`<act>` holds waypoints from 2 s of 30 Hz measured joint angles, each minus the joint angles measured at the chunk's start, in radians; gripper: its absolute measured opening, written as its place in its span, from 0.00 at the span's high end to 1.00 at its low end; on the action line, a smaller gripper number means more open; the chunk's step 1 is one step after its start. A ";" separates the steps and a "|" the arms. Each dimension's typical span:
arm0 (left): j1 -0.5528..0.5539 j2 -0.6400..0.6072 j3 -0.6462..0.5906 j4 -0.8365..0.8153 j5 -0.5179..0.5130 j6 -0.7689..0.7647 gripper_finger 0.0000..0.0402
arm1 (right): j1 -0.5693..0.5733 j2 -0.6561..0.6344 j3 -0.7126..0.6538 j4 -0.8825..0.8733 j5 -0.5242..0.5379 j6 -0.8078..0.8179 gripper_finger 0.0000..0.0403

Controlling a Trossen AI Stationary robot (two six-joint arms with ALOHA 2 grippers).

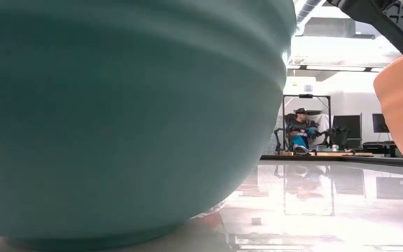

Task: Nest bowls inside each other
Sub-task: Stack the white bowl on top of the pink bowl

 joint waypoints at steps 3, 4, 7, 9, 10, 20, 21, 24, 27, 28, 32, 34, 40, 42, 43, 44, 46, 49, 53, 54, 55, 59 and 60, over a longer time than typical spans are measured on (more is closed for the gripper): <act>0.000 0.000 0.000 0.000 0.000 0.000 0.54 | 0.000 0.000 0.020 -0.036 0.000 0.000 0.49; 0.000 0.000 0.000 0.000 0.000 0.000 0.54 | 0.000 0.000 0.029 -0.047 0.001 0.000 0.49; 0.000 0.000 0.000 -0.001 0.000 0.000 0.54 | 0.000 0.000 0.056 -0.047 0.001 0.000 0.49; 0.000 0.000 0.000 -0.003 0.000 0.000 0.54 | 0.000 0.000 0.083 -0.063 0.002 -0.002 0.49; 0.000 0.000 0.000 -0.003 0.000 0.000 0.54 | 0.000 0.000 0.093 -0.064 0.002 -0.005 0.49; 0.000 0.000 0.000 -0.007 0.000 0.000 0.54 | -0.007 0.000 0.102 -0.116 0.000 -0.028 0.49; 0.000 0.000 0.000 -0.007 0.000 0.000 0.54 | -0.008 0.000 0.107 -0.133 0.002 -0.037 0.49; 0.000 0.000 0.000 -0.007 0.002 0.000 0.54 | -0.014 0.000 0.109 -0.163 0.006 -0.069 0.49; 0.000 0.000 0.000 -0.008 0.002 0.000 0.54 | -0.024 0.000 0.109 -0.160 0.006 -0.057 0.49; 0.000 0.000 0.000 -0.008 0.002 0.000 0.54 | -0.026 -0.001 0.109 -0.162 0.004 -0.056 0.49; 0.000 0.000 0.000 -0.018 0.003 -0.001 0.54 | -0.034 -0.012 0.112 -0.161 0.003 -0.056 0.51; 0.000 0.000 0.000 -0.023 0.003 -0.004 0.54 | -0.038 -0.013 0.112 -0.160 0.002 -0.056 0.53; 0.000 0.000 0.000 -0.032 0.004 -0.009 0.54 | -0.050 -0.026 0.111 -0.124 0.001 -0.061 0.59; 0.000 0.000 0.000 -0.032 0.011 -0.009 0.54 | -0.058 -0.037 0.112 -0.115 0.000 -0.064 0.61; 0.000 0.000 0.000 -0.032 0.014 -0.009 0.54 | -0.064 -0.042 0.112 -0.117 0.000 -0.064 0.62; 0.000 0.000 0.000 -0.032 0.018 -0.010 0.54 | -0.069 -0.046 0.112 -0.112 -0.002 -0.065 0.63; 0.000 0.000 0.000 -0.033 0.021 -0.010 0.54 | -0.082 -0.063 0.112 -0.107 -0.034 -0.071 0.66; 0.000 0.000 0.000 -0.035 0.021 -0.017 0.54 | -0.095 -0.076 0.112 -0.105 -0.096 -0.085 0.72; 0.000 0.000 0.000 -0.039 0.021 -0.018 0.54 | -0.111 -0.081 0.112 -0.104 -0.209 -0.103 0.83; 0.000 0.000 0.000 -0.040 0.022 -0.018 0.54 | -0.111 -0.081 0.112 -0.108 -0.237 -0.113 0.86; 0.000 0.000 0.000 -0.040 0.021 -0.019 0.54 | -0.111 -0.081 0.111 -0.107 -0.258 -0.120 0.90; 0.000 0.000 0.000 -0.041 0.021 -0.020 0.54 | -0.118 -0.081 0.088 -0.082 -0.297 -0.134 0.97; 0.000 0.000 0.000 -0.041 0.021 -0.024 0.54 | -0.119 -0.081 0.081 -0.075 -0.302 -0.134 0.97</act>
